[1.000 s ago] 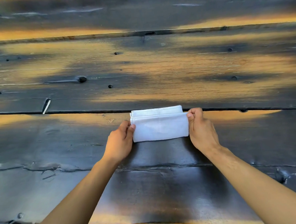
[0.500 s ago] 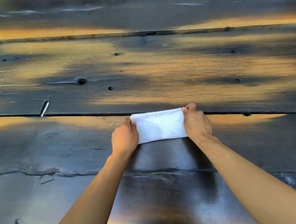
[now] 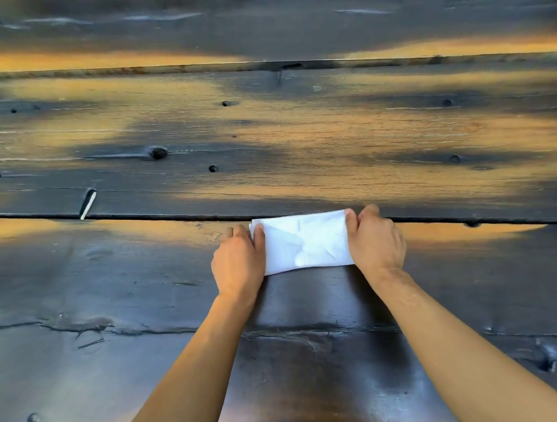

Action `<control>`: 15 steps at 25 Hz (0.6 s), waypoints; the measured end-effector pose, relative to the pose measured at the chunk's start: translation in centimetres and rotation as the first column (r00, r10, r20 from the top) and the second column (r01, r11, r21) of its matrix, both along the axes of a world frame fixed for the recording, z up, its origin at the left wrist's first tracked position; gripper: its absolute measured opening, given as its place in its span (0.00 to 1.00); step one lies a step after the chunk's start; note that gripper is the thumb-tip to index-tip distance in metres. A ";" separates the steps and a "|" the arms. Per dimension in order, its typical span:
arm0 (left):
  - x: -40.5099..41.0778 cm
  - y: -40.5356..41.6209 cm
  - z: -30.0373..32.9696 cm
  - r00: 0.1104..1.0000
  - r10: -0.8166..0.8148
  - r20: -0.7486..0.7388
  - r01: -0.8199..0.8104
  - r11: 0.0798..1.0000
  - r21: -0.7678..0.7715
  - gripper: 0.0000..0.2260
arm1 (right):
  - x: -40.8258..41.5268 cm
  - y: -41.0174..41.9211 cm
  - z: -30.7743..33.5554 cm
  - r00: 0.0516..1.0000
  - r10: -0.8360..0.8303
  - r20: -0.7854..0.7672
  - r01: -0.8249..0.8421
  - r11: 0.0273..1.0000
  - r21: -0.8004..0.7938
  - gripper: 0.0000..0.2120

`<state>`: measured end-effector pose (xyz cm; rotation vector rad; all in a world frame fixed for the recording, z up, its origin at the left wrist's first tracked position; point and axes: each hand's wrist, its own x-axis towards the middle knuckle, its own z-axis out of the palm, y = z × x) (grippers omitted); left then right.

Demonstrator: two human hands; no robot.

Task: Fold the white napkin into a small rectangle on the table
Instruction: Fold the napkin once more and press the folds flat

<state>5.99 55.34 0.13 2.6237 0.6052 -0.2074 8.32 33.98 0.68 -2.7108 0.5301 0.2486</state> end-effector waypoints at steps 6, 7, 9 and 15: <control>-2.9 1.4 -1.4 0.850 -0.340 0.403 0.295 0.940 0.171 0.16 | -2.9 5.1 0.6 0.851 0.202 0.485 -0.269 0.961 0.072 0.08; -3.3 1.7 -2.0 0.829 -0.429 0.359 0.388 0.903 0.185 0.18 | -3.4 6.7 0.2 0.828 0.311 0.467 -0.386 0.920 0.072 0.11; -3.7 2.2 -2.9 0.826 -0.508 0.246 0.481 0.862 0.161 0.22 | -4.0 9.4 -1.6 0.755 0.540 0.372 -0.578 0.816 -0.012 0.18; -3.2 2.2 -4.4 0.850 -0.514 0.117 0.483 0.849 0.215 0.25 | -3.7 9.8 -4.5 0.705 0.700 0.113 -0.680 0.713 -0.172 0.27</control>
